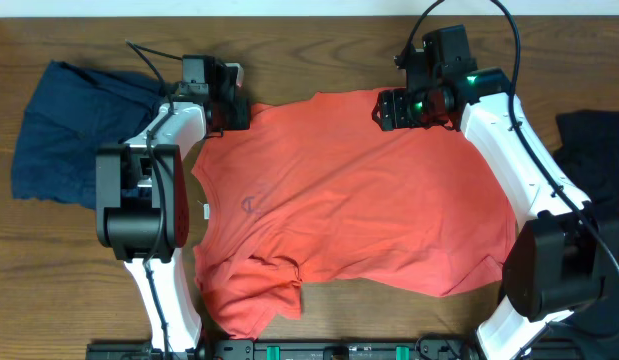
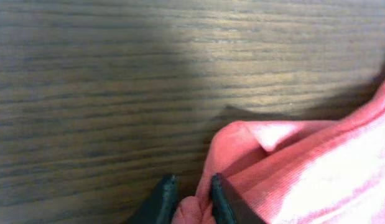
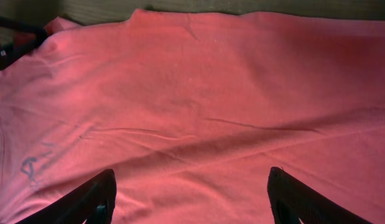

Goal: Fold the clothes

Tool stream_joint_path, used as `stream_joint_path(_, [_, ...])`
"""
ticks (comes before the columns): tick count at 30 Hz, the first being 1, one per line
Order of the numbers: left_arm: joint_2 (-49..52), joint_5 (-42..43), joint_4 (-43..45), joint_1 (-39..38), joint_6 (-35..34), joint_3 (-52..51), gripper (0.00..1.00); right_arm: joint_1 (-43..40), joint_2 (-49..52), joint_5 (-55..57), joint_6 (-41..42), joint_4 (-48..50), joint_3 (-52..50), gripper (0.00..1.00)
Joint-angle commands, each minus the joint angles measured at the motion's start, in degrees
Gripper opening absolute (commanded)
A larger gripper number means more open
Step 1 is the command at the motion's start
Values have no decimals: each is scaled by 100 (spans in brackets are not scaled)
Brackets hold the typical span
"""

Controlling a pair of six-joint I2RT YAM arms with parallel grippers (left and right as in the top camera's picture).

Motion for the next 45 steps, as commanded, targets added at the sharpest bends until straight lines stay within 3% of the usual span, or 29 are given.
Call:
stream_joint_path(1, [-243,59,-142,-42,42,-101,11,66,42,52,44,-15,-48,76])
stream_joint_path(7, [-1231,74,-481,-52,90,-101,9,61,42,52,44,-118,-48,76])
stream_joint_path(16, [-1735,72,-2940,-74,149,-168,8,63,42,52,44,-177,-48,77])
stream_joint_path(21, [-1670,76,-3748,-201,144,-710,10,63,42,52,44,-177,-48,77])
stream_joint_path(25, [-1685,74,-4559,-315,131,-850,24,63,42,52,44,-179,-48,77])
stream_joint_path(31, [-1904,72,-4559,-254,127,-516,38,63,42,52,42,-177,-48,79])
stream_joint_path(35, [-1965,-15,-3738,-269,127,-470,49,63,42,55,42,-175,-48,80])
stream_joint_path(40, [-1692,-81,-2977,-400,129,-564,52,63,42,52,39,-177,-48,81])
stream_joint_path(45, [-1329,-122,-2761,-586,153,-573,51,63,42,55,-4,-179,-48,83])
